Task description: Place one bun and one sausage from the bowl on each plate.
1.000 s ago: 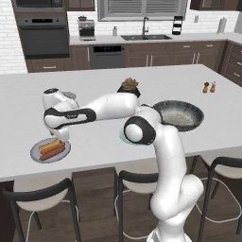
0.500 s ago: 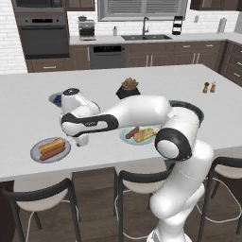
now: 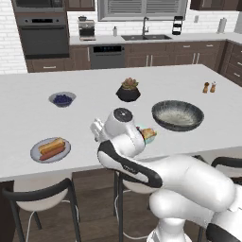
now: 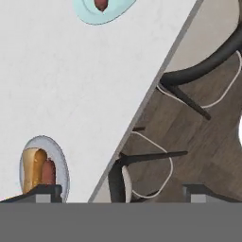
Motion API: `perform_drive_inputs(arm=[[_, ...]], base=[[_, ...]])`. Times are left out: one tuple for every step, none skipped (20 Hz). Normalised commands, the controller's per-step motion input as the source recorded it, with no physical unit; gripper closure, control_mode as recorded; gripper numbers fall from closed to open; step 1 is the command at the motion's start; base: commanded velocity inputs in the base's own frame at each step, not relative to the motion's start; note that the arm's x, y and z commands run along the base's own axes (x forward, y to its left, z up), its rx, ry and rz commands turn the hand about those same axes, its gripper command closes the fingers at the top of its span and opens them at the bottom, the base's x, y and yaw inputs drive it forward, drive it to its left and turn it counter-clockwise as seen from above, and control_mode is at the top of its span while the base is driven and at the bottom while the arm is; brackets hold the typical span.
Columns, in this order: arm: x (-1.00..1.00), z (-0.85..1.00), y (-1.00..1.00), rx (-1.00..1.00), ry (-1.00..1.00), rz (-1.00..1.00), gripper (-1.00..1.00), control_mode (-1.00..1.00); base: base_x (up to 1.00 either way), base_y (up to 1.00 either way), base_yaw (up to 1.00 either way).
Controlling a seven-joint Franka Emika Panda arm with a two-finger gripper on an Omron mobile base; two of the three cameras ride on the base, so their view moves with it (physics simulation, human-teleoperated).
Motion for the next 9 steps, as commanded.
perform_drive_inputs(arm=[[-0.81, 1.00, -1.00, 0.26, -0.36, 0.00, -1.00, -1.00], [-0.78, 1.00, -1.00, 0.28, -0.34, 0.00, -1.00, -1.00], [-0.75, 1.00, -1.00, 0.29, -0.34, 0.01, -1.00, -1.00], [-0.72, 1.00, -1.00, 0.32, -0.30, 0.03, -1.00, -1.00], [-0.71, 1.00, -1.00, 0.33, -0.30, 0.03, -1.00, -1.00], [-0.71, 1.00, -1.00, 0.33, -0.31, 0.03, -1.00, -1.00], [-0.64, 1.00, -1.00, 0.33, -0.33, 0.03, -1.00, -1.00], [-0.59, 1.00, -1.00, 0.33, -0.33, 0.05, -1.00, -1.00], [-0.47, 1.00, -1.00, 0.31, -0.34, 0.04, -1.00, -1.00]], base=[[0.00, 0.00, 0.00], [0.00, 0.00, 0.00], [0.00, 0.00, 0.00], [0.00, 0.00, 0.00], [0.00, 0.00, 0.00], [0.00, 0.00, 0.00], [0.00, 0.00, 0.00], [0.00, 0.00, 0.00], [0.00, 0.00, 0.00]])
